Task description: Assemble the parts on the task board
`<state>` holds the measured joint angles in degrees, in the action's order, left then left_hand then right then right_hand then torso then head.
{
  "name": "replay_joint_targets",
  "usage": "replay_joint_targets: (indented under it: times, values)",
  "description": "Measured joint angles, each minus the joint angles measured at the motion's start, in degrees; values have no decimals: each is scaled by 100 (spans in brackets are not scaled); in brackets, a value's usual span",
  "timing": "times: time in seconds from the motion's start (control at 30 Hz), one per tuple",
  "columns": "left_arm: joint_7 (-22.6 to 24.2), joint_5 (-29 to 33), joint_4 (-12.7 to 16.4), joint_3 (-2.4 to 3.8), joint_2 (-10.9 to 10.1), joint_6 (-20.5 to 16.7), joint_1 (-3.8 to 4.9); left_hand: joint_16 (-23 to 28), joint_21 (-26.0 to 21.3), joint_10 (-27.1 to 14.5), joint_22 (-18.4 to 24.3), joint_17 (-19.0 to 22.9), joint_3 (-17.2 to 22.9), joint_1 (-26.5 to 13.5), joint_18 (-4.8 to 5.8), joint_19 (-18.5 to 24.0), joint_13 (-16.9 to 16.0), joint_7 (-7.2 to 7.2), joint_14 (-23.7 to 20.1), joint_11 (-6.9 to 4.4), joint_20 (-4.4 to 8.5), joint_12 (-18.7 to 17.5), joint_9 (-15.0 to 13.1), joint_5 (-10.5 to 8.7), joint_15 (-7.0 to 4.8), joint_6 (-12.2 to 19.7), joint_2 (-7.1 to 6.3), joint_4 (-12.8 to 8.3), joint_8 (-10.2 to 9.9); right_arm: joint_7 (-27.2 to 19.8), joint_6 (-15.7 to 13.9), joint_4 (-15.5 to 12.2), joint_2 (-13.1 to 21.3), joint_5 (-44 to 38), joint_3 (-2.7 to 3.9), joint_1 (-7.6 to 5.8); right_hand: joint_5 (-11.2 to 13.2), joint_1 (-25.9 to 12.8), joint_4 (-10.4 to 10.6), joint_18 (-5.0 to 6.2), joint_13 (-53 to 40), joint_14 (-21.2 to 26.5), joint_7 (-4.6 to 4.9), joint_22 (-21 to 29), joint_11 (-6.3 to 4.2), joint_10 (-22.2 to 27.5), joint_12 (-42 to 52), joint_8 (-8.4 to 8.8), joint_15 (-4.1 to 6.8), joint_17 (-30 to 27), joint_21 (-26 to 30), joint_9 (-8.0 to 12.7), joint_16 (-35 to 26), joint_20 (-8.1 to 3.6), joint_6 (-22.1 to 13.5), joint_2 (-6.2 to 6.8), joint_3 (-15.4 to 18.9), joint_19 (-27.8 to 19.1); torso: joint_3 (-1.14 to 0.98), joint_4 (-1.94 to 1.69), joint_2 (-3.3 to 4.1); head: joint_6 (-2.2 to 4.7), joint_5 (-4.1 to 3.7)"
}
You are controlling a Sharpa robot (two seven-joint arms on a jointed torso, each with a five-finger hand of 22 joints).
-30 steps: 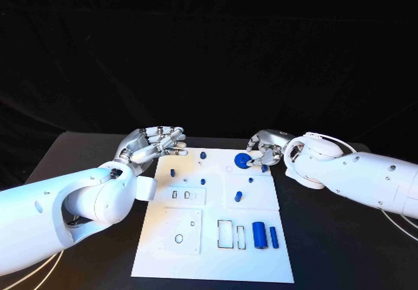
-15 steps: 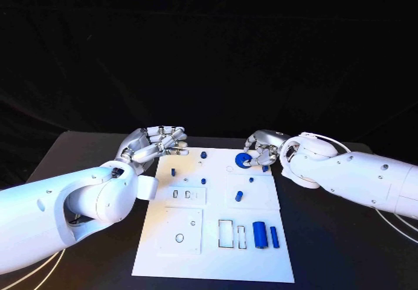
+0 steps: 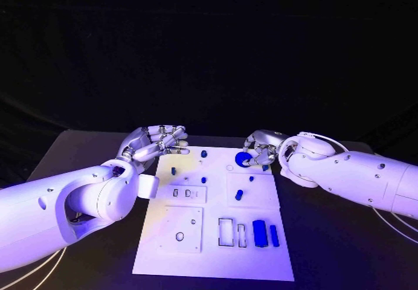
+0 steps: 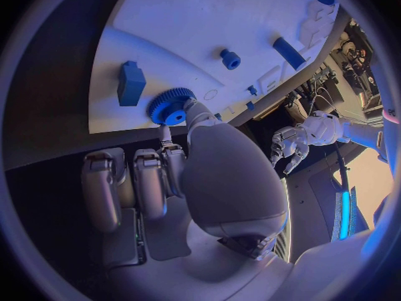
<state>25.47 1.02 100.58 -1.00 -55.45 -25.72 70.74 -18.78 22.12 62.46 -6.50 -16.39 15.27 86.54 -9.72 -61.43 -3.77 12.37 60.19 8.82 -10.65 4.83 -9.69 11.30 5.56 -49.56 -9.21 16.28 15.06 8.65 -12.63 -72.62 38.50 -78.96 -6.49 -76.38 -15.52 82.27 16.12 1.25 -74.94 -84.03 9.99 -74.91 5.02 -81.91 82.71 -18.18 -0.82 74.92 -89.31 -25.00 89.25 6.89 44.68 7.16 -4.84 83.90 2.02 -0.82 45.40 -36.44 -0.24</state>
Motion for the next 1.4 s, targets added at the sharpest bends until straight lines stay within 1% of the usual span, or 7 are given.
replay_joint_targets:
  times: [0.23,0.37,0.57,0.6,0.67,1.13,1.4]
  values:
    - [-9,0,-6,0,2,1,0,23,0,0,2,-3,0,0,0,0,0,0,0,0,0,-22,5,0,0,0,0,0,0,-12,5,-1,-25,-23,7,8,146,87,-4,0,0,0,-19,0,0,-101,104,0,0,0,-21,24,0,0,128,-83,-237,0,1,0,0,-15,2]
    - [-12,0,-11,0,2,1,0,23,0,0,2,-3,0,0,0,0,0,0,0,0,0,-22,5,0,0,0,0,0,0,-17,-26,-19,-25,-89,8,15,156,230,-30,-88,1,0,-60,-3,-58,-158,169,-21,0,-1,-45,80,0,0,332,-102,-544,0,-2,-2,0,-20,-7]
    - [-15,1,-16,0,3,1,0,22,0,0,2,-3,0,0,0,0,0,0,0,0,0,-22,5,0,0,0,0,0,0,-36,-154,-71,-18,-226,0,38,-224,364,-106,-88,1,0,-37,-4,-144,-202,171,-19,105,-1,-45,110,0,-76,408,-30,-1231,11,-3,-3,0,-25,-5]
    - [-16,1,-16,0,3,1,0,22,0,0,2,-3,0,0,0,0,0,0,0,0,0,-22,5,0,0,0,0,0,0,-41,-198,-86,-16,-263,-5,45,-237,374,-125,-88,1,0,-37,-4,-152,-210,197,-19,105,-1,-45,553,0,-79,408,-20,-1327,8,-3,-3,0,-25,-2]
    - [-17,1,-18,0,3,1,0,22,0,0,2,-12,16,0,0,0,0,0,0,0,0,-22,5,0,0,0,0,-16,0,-46,-270,-108,-12,-317,-11,57,-241,388,-168,-88,1,7,-37,-4,-177,-211,213,-19,139,-1,-45,764,0,-117,408,-4,-1478,11,-4,-3,0,-25,1]
    - [-28,1,-32,0,11,2,0,22,0,0,2,-11,16,0,0,0,0,0,0,0,0,-22,5,0,0,0,0,-16,0,-40,-913,-623,35,-788,-12,34,-120,137,-199,-88,2,0,-22,-3,-185,-203,213,-24,147,3,-45,768,-1,-116,437,173,-1716,11,-3,-3,-2,16,43]
    - [-32,2,-34,0,37,3,0,22,0,0,1,-11,16,0,0,0,0,0,0,0,0,-22,4,0,0,0,0,-16,0,32,-1130,-707,-349,-1128,-6,-18,-58,80,-199,-88,2,0,-8,-2,-185,-203,213,-35,147,3,-44,768,-1,-116,505,220,-1764,11,0,-11,-1,21,52]
